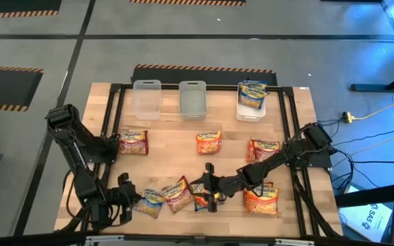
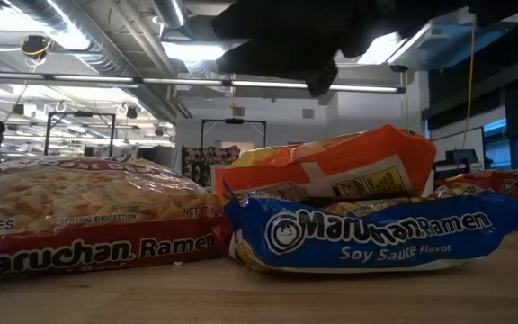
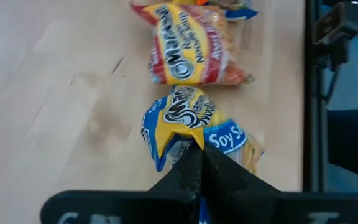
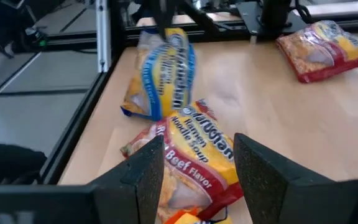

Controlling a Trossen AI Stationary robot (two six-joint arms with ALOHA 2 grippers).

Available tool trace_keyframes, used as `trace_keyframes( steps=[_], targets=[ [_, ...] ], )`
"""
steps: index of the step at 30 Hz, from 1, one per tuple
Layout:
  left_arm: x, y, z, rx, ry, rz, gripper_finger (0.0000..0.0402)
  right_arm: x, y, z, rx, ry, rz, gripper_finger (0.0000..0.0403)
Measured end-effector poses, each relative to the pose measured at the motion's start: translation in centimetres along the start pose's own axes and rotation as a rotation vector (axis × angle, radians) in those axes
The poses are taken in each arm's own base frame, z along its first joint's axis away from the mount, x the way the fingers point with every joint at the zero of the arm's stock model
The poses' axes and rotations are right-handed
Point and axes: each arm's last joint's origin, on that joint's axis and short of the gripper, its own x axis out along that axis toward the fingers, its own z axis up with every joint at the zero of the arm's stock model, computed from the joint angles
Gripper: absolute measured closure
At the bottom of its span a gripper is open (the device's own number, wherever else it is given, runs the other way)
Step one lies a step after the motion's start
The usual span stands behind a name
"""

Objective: Sort Maruchan noodles
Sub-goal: Put the blue noodle pack into the white bin

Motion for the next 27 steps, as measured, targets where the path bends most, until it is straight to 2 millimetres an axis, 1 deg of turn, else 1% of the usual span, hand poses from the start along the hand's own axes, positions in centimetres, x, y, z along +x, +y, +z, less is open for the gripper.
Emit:
trace_keyframes(
  steps=[4, 8, 11, 14, 17, 21, 27],
  targets=[
    [-0.8, -0.7, 0.7, 0.036, 0.018, -0.016, 0.0401, 0.2, -0.5, 0.1, 0.029, 0.004, 0.003, 0.0207],
    [-1.7, -1.4, 1.5, 0.073, 0.015, -0.018, 0.0401, 0.3, -0.8, 0.2, 0.053, 0.018, 0.044, 0.0164],
    [-2.3, -1.7, 2.2, 0.1, -0.026, -0.008, 0.0401, 0.4, -1.1, 0.3, 0.062, 0.023, 0.059, 0.0136],
    [-2.7, -2.2, 2.8, 0.133, -0.077, -0.012, 0.0401, 0.5, -1.2, 0.3, 0.061, 0.019, 0.046, 0.0119],
    [-3.0, -2.5, 3.4, 0.164, -0.137, -0.005, 0.0401, 0.7, -1.2, 0.0, 0.059, 0.015, 0.034, 0.0114],
    [-3.4, -2.7, 4.0, 0.197, -0.256, 0.032, 0.0401, 1.6, -1.2, -1.1, 0.058, 0.012, 0.045, 0.0121],
    [-3.3, -2.6, 4.4, 0.222, -0.357, 0.083, 0.0401, 3.2, -0.9, -2.3, 0.092, -0.133, 0.117, 0.0133]
  ],
)
